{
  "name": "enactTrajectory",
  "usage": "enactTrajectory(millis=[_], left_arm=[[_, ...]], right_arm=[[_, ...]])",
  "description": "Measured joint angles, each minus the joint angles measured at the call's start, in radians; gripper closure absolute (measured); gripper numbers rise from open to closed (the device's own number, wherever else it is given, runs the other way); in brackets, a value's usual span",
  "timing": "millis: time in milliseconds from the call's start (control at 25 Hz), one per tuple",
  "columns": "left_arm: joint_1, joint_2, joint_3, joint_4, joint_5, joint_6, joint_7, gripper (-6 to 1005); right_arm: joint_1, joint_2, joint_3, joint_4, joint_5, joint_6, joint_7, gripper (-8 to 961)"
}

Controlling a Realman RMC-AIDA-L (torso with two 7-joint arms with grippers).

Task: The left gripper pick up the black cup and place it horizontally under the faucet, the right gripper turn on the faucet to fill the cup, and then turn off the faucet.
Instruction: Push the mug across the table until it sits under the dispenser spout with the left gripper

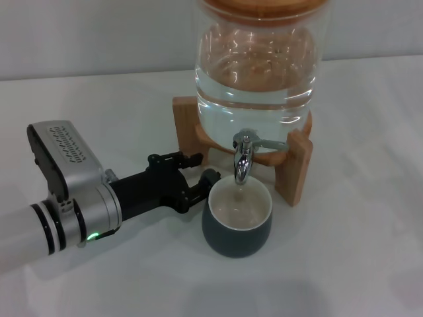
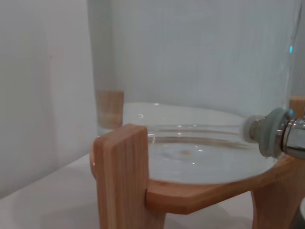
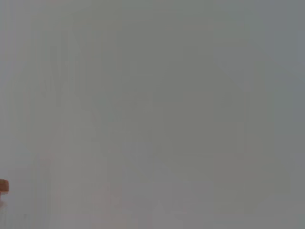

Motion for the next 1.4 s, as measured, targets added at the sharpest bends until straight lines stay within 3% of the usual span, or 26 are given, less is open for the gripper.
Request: enactTrajectory(millis=[400,1000,1400], left_arm=[[-0.005,0.004,0.003,0.0,0.015,0.013,-0.031,483],[0.021,0.008,0.003,0.011,0.061,-0.002,-0.058,434],[0.103,0.012,-0.004,0.066,0.054,-0.046,-0.061,401]], right_arm=[[0.008,0.0,0.0,0.001,0.0,-0.001,0.0,186],[0.001,0.0,0.0,0.002,0.0,0.0,0.0,186],[-0.003,0.0,-0.002,0.003,0.0,0.005,0.0,186]])
